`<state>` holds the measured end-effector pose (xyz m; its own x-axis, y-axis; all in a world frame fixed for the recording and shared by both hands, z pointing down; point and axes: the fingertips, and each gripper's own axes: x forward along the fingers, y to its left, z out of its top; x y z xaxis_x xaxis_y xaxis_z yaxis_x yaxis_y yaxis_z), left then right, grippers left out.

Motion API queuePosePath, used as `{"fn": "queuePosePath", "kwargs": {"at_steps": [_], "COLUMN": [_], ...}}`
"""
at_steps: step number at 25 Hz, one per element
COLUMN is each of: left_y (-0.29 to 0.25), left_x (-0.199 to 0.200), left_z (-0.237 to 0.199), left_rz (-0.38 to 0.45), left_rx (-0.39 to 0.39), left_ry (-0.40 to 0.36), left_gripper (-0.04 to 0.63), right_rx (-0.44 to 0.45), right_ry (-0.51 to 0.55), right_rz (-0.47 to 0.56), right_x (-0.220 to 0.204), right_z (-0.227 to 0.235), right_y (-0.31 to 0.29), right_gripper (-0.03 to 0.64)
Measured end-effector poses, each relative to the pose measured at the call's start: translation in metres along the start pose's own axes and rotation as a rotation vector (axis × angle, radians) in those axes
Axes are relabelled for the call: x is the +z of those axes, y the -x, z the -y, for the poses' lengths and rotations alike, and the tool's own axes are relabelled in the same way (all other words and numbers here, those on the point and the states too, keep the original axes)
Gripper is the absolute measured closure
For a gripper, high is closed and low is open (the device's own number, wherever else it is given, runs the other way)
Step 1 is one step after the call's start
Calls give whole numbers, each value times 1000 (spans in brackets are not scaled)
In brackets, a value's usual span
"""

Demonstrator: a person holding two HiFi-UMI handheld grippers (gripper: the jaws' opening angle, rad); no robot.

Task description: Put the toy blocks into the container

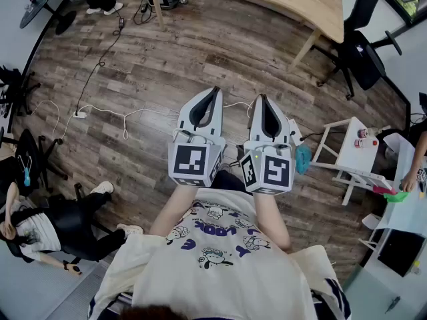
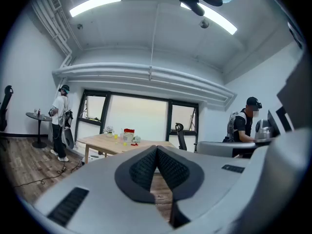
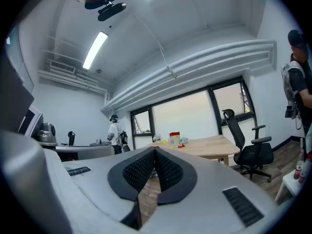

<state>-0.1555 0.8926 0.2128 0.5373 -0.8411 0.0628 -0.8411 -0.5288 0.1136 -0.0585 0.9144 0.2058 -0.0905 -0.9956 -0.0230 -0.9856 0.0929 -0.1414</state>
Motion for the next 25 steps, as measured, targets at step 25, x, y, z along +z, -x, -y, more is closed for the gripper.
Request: {"fn": "queuePosePath", "kwargs": {"at_steps": [25], "left_y": [-13], "left_x": [-9], "left_z": [23], "left_rz": [-9], "left_rx": [56], "left_ry": [2], "left_gripper": [569], "right_rx": [38], "right_ry": [-12], "right_rz": [7], "right_x": [-1], "right_z": [43], "right_y": [1], "right_gripper": [623]}}
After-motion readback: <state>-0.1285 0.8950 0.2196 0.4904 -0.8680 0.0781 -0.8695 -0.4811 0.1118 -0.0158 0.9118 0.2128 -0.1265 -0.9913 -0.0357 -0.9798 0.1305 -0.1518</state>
